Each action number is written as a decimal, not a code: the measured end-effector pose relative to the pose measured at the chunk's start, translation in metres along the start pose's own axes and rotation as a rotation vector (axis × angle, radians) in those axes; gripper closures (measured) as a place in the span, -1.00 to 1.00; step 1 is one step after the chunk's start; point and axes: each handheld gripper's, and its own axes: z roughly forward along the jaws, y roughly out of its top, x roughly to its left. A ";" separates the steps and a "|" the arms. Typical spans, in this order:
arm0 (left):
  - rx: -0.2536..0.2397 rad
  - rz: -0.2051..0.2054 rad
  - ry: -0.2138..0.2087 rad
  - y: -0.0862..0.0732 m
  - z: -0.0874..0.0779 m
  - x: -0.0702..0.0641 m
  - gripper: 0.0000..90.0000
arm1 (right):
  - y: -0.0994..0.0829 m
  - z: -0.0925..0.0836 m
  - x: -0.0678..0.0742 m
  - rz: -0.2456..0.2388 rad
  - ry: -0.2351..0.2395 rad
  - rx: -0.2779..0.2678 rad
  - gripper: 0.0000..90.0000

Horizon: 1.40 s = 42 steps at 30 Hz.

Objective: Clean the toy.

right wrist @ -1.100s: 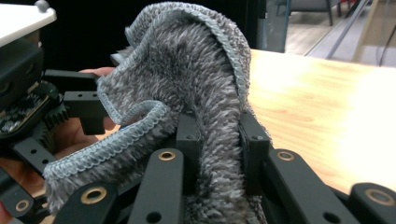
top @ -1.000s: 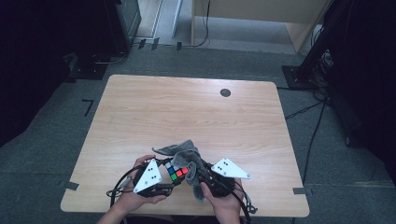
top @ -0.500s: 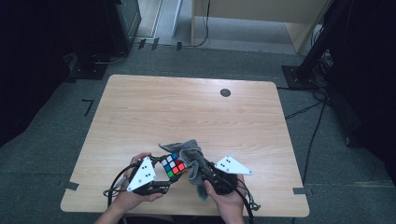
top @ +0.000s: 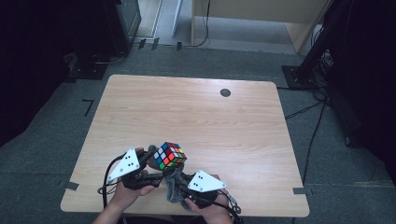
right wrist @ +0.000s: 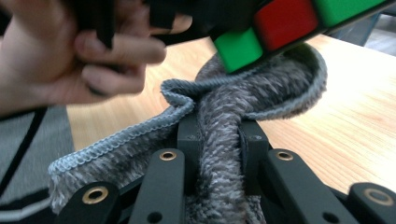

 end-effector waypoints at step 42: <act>0.033 -0.063 0.004 -0.006 0.002 0.012 -0.24 | 0.000 -0.007 -0.017 0.088 -0.053 -0.001 0.66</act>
